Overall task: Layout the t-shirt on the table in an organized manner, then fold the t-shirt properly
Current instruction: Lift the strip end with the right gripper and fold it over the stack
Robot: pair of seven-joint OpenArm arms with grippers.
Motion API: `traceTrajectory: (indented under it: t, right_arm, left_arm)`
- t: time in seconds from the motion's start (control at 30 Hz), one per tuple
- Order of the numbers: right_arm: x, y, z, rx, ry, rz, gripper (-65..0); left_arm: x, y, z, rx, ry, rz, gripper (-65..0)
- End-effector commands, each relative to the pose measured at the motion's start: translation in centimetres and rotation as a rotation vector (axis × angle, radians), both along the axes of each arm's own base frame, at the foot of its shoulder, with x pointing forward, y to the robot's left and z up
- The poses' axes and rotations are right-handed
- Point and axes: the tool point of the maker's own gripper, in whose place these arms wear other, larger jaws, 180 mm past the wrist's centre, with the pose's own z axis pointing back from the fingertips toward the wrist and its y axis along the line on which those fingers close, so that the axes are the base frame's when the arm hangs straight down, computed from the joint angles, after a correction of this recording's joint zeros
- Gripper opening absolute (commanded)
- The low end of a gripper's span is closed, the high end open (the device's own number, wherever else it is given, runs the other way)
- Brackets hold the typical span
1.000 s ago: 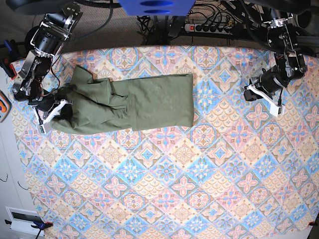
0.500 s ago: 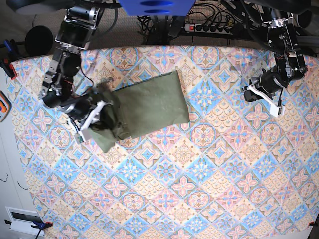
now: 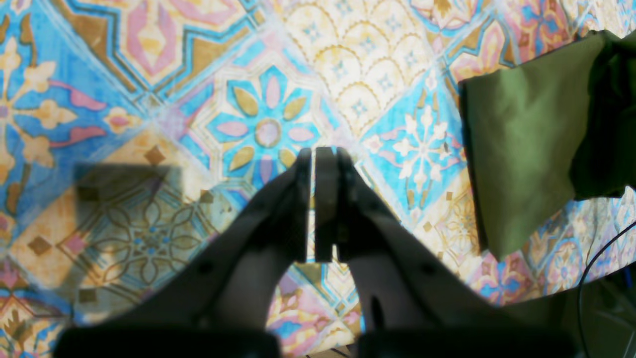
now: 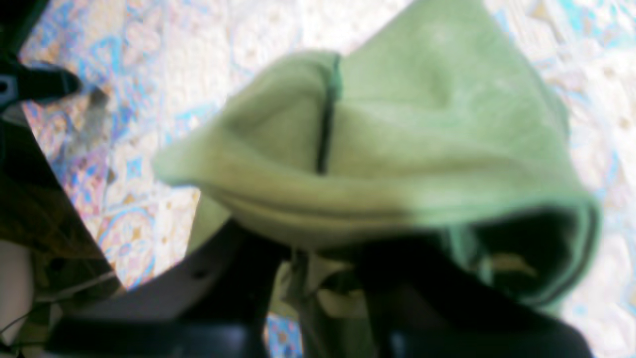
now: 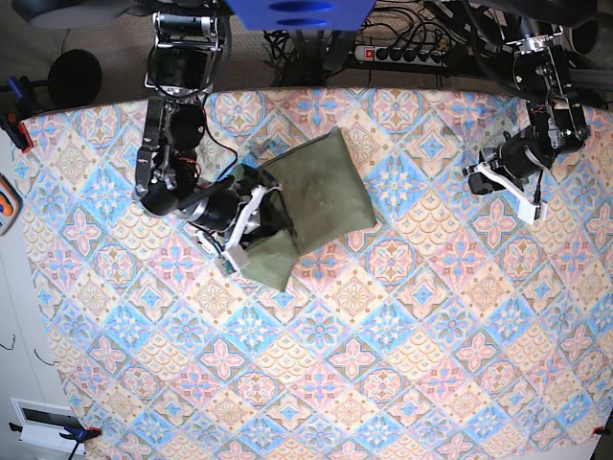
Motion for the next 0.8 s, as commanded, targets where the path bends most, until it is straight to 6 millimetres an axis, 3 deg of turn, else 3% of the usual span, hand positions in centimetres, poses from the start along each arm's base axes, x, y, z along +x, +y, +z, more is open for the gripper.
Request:
traceTrajectory:
  t: [0.0, 0.23, 0.4, 0.53, 0.77]
  right_arm:
    - [0.8, 0.7, 1.1, 0.017, -0.046, 0.009, -64.3]
    - [-0.8, 4.3, 0.1, -0.062, -0.051, 0.144, -48.9]
    - [-2.4, 8.1, 0.6, -0.046, -0.083, 0.265, -37.4]
    - [-3.8, 10.6, 1.0, -0.036, -0.109, 0.355, -35.1]
    - [-3.7, 10.0, 1.6, -0.052, -0.141, 0.356, -35.1]
  left_arm:
    - [0.6, 0.3, 1.0, 0.01, -0.037, -0.004, -64.4]
    - [0.7, 0.3, 1.0, 0.008, -0.039, -0.004, -64.4]
    - [0.7, 0.3, 1.0, 0.009, -0.037, -0.003, -64.4]
    - [0.7, 0.3, 1.0, 0.008, -0.037, -0.003, -64.4]
    - [0.6, 0.3, 1.0, 0.008, -0.037, -0.005, -64.4]
